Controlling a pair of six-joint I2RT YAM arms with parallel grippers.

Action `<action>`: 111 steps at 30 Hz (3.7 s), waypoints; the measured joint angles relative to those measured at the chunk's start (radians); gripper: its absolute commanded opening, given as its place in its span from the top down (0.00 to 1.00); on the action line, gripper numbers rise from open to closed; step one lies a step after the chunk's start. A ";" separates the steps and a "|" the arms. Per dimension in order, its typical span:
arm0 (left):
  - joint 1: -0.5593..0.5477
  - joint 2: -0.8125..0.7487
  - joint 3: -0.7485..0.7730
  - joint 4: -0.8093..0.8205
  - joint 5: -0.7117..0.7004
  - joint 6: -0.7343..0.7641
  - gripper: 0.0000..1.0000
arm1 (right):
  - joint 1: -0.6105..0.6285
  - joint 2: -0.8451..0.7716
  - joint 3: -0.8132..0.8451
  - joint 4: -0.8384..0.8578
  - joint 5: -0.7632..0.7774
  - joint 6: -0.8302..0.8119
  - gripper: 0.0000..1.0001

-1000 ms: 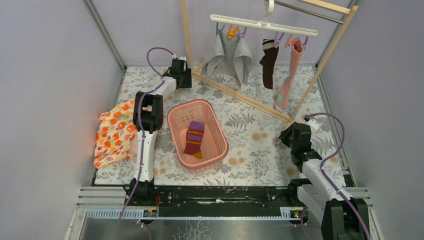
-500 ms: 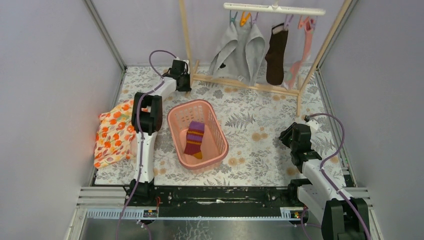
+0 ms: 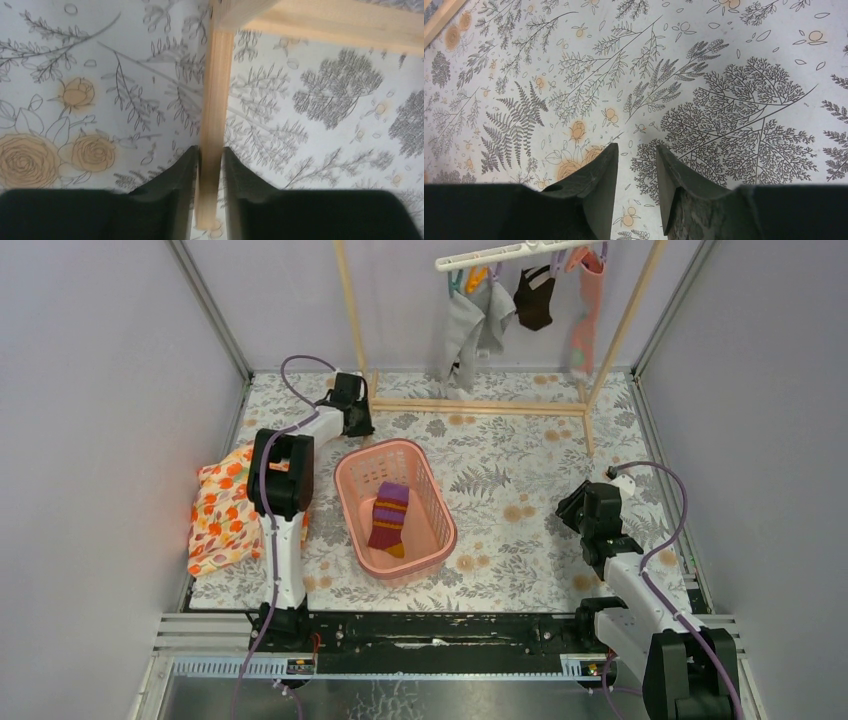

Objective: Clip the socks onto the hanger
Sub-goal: Adjust the clothesline at the center of the board.

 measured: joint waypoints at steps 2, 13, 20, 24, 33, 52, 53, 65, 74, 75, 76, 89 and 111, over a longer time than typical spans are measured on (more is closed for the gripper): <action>0.002 -0.017 -0.029 0.003 -0.002 -0.022 0.31 | 0.000 0.000 0.001 0.000 0.003 0.002 0.59; 0.009 -0.083 -0.110 0.003 0.017 -0.087 0.29 | -0.010 0.222 0.171 0.037 0.043 0.044 0.31; -0.012 -0.106 -0.146 0.016 0.015 -0.098 0.28 | -0.207 0.578 0.560 0.035 -0.023 0.018 0.38; -0.052 -0.126 -0.177 0.026 0.010 -0.098 0.28 | -0.229 0.788 0.772 -0.046 -0.131 -0.117 0.38; -0.079 -0.150 -0.224 0.071 0.018 -0.097 0.28 | -0.220 1.083 1.167 -0.365 -0.108 -0.478 0.38; -0.079 -0.211 -0.354 0.204 0.050 -0.100 0.30 | -0.227 1.129 1.149 -0.419 -0.001 -0.537 0.62; -0.079 -0.215 -0.362 0.211 0.051 -0.102 0.31 | -0.227 1.129 1.142 -0.417 -0.002 -0.529 0.68; -0.109 -0.256 -0.427 0.215 -0.003 -0.141 0.51 | -0.224 1.061 0.992 -0.355 -0.058 -0.456 0.97; -0.144 -0.359 -0.565 0.223 -0.084 -0.240 0.64 | -0.187 0.969 0.860 -0.311 -0.077 -0.429 1.00; -0.148 -0.372 -0.582 0.221 -0.092 -0.251 0.67 | -0.181 0.966 0.854 -0.308 -0.076 -0.426 1.00; -0.151 -0.389 -0.602 0.220 -0.100 -0.261 0.68 | -0.173 0.961 0.846 -0.303 -0.077 -0.423 1.00; -0.168 -0.546 -0.734 0.220 -0.214 -0.344 0.67 | -0.040 0.826 0.706 -0.273 -0.100 -0.394 1.00; -0.182 -0.656 -0.841 0.219 -0.250 -0.388 0.53 | 0.119 0.655 0.591 -0.233 -0.015 -0.335 0.56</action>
